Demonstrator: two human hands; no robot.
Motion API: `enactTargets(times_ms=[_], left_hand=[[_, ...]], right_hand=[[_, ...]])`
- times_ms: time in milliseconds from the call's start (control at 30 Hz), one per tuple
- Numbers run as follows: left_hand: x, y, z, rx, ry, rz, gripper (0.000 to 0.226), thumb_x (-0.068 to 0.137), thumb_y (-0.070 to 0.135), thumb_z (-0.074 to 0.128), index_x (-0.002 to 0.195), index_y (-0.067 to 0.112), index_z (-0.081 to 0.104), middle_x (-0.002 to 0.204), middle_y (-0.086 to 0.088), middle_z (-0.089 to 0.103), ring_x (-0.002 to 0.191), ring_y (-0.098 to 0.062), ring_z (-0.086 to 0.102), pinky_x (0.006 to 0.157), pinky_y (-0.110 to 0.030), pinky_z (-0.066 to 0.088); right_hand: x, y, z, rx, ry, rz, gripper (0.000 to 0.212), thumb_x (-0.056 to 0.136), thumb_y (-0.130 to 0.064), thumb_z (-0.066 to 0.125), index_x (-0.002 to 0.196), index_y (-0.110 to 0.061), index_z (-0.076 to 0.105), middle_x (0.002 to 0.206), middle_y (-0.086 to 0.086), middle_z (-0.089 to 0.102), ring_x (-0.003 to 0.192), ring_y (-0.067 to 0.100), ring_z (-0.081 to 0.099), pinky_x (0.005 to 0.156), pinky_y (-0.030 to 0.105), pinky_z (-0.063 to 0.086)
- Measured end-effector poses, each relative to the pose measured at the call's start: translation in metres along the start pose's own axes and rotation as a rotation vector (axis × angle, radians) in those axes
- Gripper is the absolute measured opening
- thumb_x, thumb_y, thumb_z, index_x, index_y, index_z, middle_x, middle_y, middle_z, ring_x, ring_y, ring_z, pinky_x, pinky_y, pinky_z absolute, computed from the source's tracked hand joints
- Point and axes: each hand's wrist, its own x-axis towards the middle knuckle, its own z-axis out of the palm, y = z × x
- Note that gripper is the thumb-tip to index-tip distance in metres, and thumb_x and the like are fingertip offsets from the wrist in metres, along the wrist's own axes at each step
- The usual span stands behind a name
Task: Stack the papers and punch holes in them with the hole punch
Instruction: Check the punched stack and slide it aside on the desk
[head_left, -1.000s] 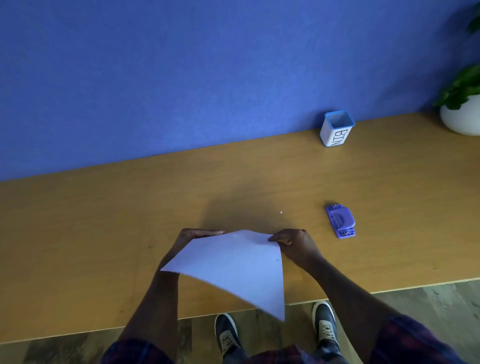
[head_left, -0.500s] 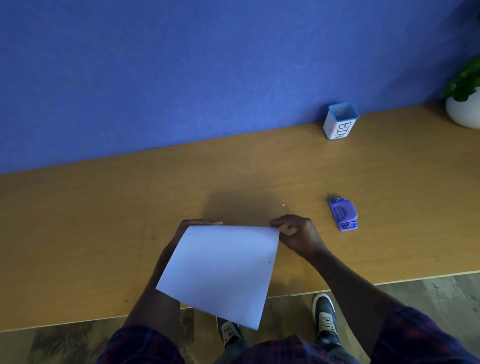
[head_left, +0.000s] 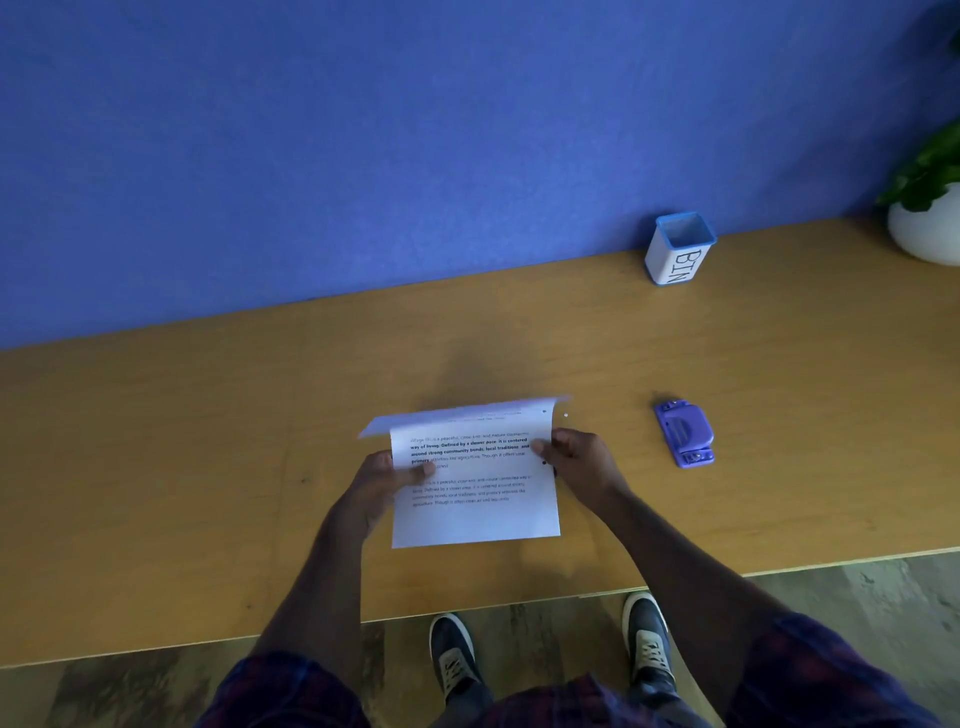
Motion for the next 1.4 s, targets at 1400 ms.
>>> enactTargets(times_ms=[1400], left_hand=[[0.003,-0.036,-0.02,0.099,0.175,-0.117,0.012,0.083,0.002,0.079,0.094,0.007,0.078,0.102,-0.022,0.078,0.085,-0.032,0.067,0.072,-0.042,0.045]], right_hand=[[-0.007,0.005,0.009,0.061,0.008,0.324,0.013,0.085,-0.011,0.073,0.079,0.0,0.071,0.073,0.023,0.073,0.057,0.026,0.057,0.055,0.037,0.047]])
